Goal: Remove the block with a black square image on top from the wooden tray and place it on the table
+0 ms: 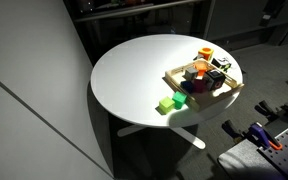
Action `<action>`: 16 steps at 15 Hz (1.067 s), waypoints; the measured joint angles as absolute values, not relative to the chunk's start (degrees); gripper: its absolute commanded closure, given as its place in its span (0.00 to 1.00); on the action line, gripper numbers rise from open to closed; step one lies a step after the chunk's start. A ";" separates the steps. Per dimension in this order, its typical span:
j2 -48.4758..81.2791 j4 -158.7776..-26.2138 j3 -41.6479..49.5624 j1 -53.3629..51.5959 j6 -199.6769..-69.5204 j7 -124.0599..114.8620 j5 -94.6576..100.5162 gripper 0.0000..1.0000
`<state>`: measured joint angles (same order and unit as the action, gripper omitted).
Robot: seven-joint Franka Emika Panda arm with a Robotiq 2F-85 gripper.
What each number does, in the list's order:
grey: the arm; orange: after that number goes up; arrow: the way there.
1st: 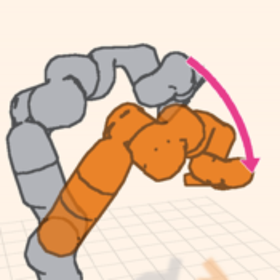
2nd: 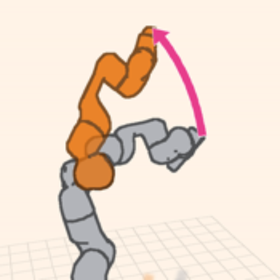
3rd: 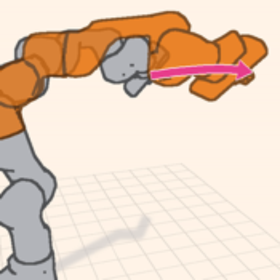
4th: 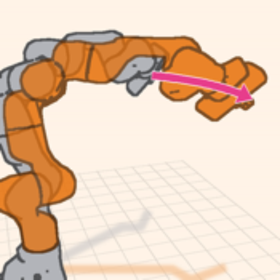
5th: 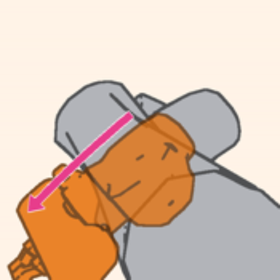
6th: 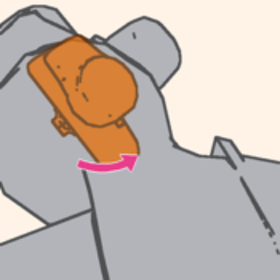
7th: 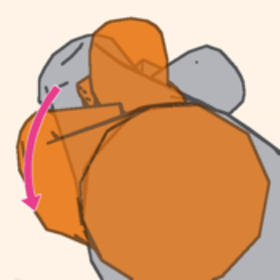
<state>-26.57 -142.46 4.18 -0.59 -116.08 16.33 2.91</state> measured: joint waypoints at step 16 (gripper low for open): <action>-8.74 -136.31 3.12 -1.33 -125.08 15.06 1.21 0.00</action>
